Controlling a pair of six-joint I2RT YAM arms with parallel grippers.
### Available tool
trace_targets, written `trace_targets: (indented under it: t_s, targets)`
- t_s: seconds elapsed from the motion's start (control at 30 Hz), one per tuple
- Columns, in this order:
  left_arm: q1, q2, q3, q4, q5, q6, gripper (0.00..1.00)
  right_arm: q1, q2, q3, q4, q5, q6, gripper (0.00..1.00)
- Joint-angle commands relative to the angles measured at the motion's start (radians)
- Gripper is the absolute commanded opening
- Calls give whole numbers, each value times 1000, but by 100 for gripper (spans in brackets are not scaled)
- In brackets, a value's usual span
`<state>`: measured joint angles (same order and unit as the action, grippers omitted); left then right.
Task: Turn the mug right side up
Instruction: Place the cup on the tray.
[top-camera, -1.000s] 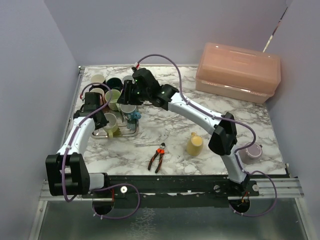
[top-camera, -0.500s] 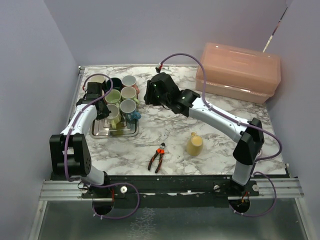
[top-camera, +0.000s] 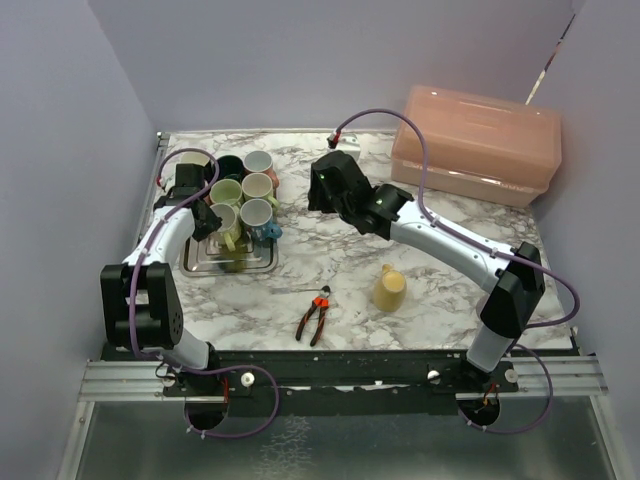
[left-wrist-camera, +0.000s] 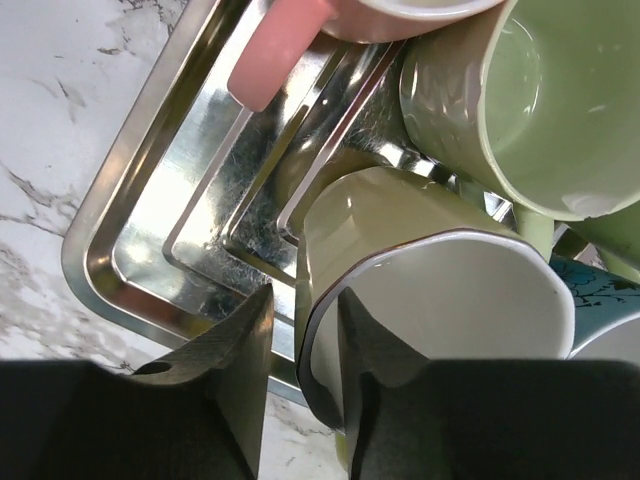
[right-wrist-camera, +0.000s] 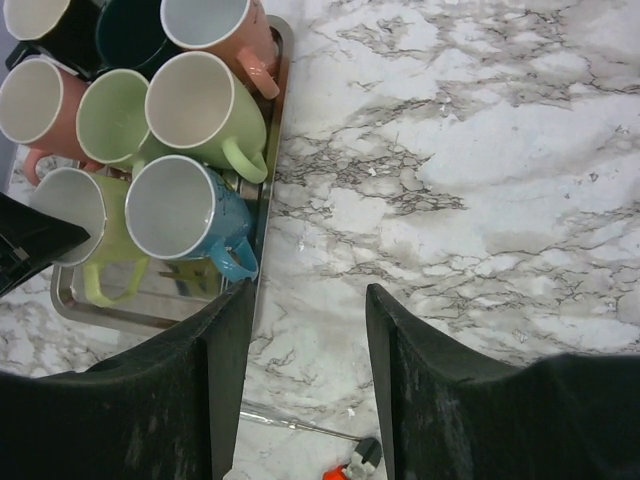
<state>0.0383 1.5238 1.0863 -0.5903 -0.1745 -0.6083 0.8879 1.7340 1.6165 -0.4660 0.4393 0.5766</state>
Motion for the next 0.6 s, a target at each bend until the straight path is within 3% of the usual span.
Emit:
trace_targets:
  t_s: [0.0,0.2,0.4,0.57]
  targets:
    - [4,28,30,6,7,-48,36,-10,-17,-2,-42,56,-22,54]
    - [5,-16,35,-24,29,-26,51,-29,-31,0,-161,55,-14,63]
    - [5,-101,33,-50,30,32,68,-54,-100,-104,-263,35,22,67]
    - [5,-154,54,-62,37,96,76,-83,-179,-197,-348,13,21,82]
